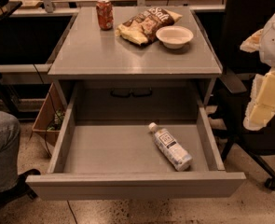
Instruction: Pick blue plastic bottle from top drawer and place on counter
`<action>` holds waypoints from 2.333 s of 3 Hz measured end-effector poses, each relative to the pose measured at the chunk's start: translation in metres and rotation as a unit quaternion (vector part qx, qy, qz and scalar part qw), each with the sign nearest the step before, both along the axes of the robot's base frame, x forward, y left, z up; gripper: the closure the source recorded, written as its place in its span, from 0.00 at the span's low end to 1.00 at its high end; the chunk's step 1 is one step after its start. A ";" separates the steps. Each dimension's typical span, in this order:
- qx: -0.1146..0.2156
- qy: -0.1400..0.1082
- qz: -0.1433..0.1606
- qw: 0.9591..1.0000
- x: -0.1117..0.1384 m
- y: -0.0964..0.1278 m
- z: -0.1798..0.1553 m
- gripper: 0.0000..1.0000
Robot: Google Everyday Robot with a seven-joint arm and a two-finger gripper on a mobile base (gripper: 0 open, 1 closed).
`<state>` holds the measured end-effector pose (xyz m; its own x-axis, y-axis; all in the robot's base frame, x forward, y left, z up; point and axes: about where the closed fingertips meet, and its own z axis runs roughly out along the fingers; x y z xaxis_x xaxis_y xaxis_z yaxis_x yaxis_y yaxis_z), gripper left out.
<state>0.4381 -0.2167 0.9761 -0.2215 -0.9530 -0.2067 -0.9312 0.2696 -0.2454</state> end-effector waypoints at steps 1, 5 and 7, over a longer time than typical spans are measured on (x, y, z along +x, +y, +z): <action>0.001 -0.002 0.000 1.000 0.000 0.000 0.000 0.00; 0.031 0.027 -0.041 0.998 0.042 0.048 -0.178 0.00; 0.054 0.029 -0.055 0.997 0.046 0.052 -0.187 0.00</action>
Offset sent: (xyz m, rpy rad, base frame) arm 0.0207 0.0005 -0.0669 0.0422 0.0041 -0.0370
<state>0.4837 -0.1644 0.7888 -0.3386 -0.8950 -0.2904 -0.9061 0.3933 -0.1559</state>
